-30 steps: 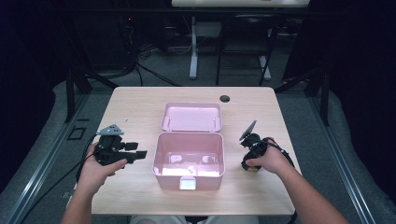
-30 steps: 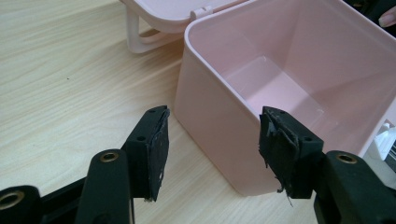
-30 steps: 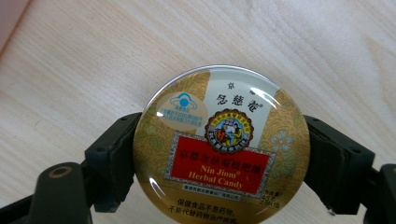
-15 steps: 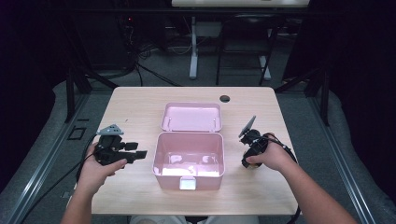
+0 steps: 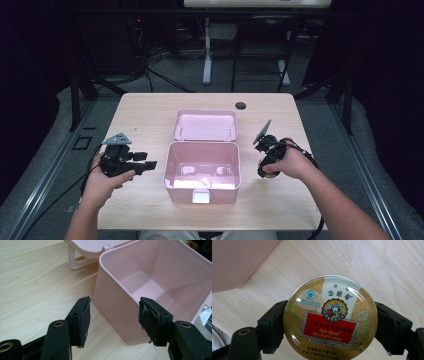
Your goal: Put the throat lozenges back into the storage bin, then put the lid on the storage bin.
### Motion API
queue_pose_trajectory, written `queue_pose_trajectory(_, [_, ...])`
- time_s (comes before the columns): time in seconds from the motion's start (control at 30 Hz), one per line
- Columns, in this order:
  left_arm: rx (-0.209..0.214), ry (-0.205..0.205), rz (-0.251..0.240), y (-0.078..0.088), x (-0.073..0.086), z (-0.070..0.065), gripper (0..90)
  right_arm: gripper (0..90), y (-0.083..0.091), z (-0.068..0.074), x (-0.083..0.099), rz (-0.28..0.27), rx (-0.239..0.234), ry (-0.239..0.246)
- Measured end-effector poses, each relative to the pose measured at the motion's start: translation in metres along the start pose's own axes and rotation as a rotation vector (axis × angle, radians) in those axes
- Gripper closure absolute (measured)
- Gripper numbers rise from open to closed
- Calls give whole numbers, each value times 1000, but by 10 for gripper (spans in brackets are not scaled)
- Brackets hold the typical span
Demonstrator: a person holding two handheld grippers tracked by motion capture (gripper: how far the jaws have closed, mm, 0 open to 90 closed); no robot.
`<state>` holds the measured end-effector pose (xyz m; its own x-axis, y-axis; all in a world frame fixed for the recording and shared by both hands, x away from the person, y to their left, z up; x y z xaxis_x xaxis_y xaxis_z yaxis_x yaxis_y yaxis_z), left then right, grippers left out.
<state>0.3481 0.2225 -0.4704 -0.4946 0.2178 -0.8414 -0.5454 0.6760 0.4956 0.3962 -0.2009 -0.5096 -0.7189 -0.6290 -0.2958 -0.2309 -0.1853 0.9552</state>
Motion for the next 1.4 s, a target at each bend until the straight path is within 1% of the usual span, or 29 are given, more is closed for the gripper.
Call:
queue_pose_trajectory(0.13, [-1,-4,1,1,0,1,429,199,6,2,-3,-5,-4,15])
queue_pose_trajectory(0.2, [0,-3,3,1,0,0,430,198,7,2,-4,-4,-4,14])
queue_pose_trajectory(0.3, [-5,-3,-6,1,-1,0,429,199,10,4,-6,-7,-2,21])
queue_pose_trajectory(0.33, [-6,-1,-8,1,-1,0,429,199,14,5,-7,-6,-6,34])
queue_pose_trajectory(0.43, [-8,0,-8,1,-1,0,430,199,22,7,-12,-3,-6,44])
queue_pose_trajectory(0.5, [-8,-4,-6,1,-1,0,430,199,28,9,-15,-12,-4,57])
queue_pose_trajectory(0.63, [-5,-4,-2,1,-1,-1,429,199,34,12,-19,-20,-8,78])
queue_pose_trajectory(0.73, [-7,-6,-1,-1,0,-2,430,199,37,14,-20,-18,-13,76])
queue_pose_trajectory(0.83, [-4,-7,3,-2,0,-2,429,199,43,15,-21,-17,-13,98])
queue_pose_trajectory(0.97, [-3,-9,5,-3,0,-3,429,199,50,17,-23,-26,-23,108])
queue_pose_trajectory(1.03, [-2,-10,9,-3,0,-3,430,199,54,18,-25,-24,-25,120])
queue_pose_trajectory(1.2, [-1,-11,10,-3,0,-3,430,199,59,21,-27,-25,-39,141])
queue_pose_trajectory(1.23, [-1,-12,12,-3,0,-3,429,199,60,23,-28,-14,-41,146])
queue_pose_trajectory(1.33, [-2,-11,11,-4,0,-4,430,199,61,25,-29,-2,-37,173])
queue_pose_trajectory(1.37, [1,-11,13,-3,0,-3,430,199,62,27,-31,2,-36,171])
queue_pose_trajectory(1.4, [1,-11,12,-3,0,-3,430,199,62,27,-32,-3,-35,179])
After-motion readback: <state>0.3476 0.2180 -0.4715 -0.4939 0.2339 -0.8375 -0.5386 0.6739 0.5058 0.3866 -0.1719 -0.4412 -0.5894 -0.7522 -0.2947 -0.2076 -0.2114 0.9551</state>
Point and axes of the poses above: each handheld gripper's, and its own axes: y roughly backward along the jaws, x roughly out of its underside, z roughly to its left, the point moved 3 cm from there along -y, roughly forward along the jaws, and after that the axes turned 11 degrees about -z, right-handed, at the moved point
